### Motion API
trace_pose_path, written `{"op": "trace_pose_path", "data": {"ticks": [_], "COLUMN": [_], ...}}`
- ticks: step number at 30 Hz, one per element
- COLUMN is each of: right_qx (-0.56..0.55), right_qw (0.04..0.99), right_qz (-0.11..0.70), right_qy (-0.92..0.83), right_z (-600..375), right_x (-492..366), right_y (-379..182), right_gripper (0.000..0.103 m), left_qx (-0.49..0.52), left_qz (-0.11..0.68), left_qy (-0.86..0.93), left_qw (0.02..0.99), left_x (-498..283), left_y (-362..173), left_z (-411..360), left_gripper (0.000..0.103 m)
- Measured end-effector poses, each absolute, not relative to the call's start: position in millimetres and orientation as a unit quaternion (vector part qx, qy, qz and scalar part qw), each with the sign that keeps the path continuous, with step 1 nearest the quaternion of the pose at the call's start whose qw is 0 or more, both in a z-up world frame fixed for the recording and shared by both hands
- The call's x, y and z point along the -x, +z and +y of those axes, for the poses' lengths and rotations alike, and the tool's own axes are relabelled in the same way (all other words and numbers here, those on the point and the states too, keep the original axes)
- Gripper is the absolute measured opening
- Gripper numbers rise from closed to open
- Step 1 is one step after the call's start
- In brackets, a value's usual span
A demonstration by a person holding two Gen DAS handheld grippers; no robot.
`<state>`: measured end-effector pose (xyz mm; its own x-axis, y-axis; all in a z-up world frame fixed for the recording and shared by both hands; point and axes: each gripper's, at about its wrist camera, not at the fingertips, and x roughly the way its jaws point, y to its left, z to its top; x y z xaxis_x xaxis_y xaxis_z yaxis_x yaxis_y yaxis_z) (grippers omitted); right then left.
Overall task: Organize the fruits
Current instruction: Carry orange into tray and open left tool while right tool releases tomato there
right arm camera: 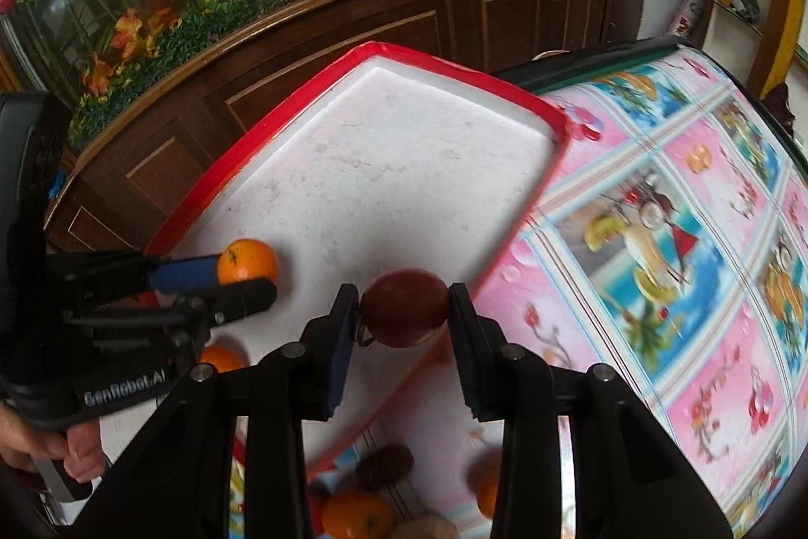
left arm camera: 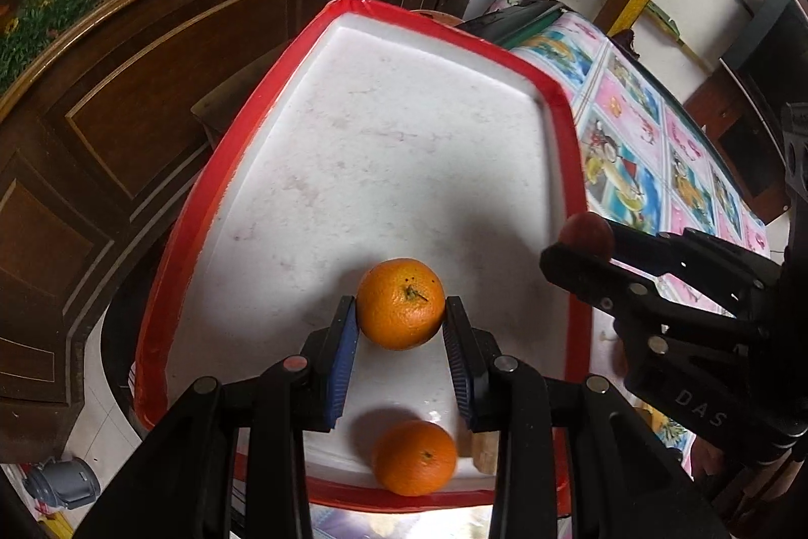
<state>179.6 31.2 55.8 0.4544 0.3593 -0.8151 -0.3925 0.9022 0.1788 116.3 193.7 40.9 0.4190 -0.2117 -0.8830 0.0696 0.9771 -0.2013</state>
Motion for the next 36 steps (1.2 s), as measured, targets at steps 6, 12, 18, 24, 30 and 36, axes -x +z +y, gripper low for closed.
{"op": "trace_pose_path", "data": {"ticks": [6, 12, 18, 24, 30, 36], "right_qx": [0.032, 0.043, 0.049, 0.039, 0.039, 0.025], "right_qw": [0.845, 0.839, 0.836, 0.837, 0.845, 0.857], "right_qz": [0.483, 0.493, 0.502, 0.503, 0.492, 0.476], "right_qy": [0.229, 0.228, 0.219, 0.211, 0.204, 0.198], "right_z": [51, 63, 65, 59, 57, 42], "right_x": [-192, -197, -199, -199, -194, -185], "right_y": [44, 37, 29, 26, 32, 46], "right_gripper": [0.038, 0.038, 0.039, 0.039, 0.048, 0.060], "left_qx": [0.072, 0.062, 0.070, 0.075, 0.092, 0.077], "left_qz": [0.536, 0.532, 0.530, 0.529, 0.528, 0.518], "left_qy": [-0.078, -0.083, -0.081, -0.081, -0.060, -0.057], "left_qw": [0.838, 0.840, 0.841, 0.841, 0.842, 0.850], "left_x": [-122, -125, -126, -125, -121, -113], "left_y": [35, 33, 33, 34, 34, 43], "left_z": [202, 202, 203, 204, 211, 204], "left_gripper": [0.033, 0.033, 0.034, 0.054, 0.066, 0.073]}}
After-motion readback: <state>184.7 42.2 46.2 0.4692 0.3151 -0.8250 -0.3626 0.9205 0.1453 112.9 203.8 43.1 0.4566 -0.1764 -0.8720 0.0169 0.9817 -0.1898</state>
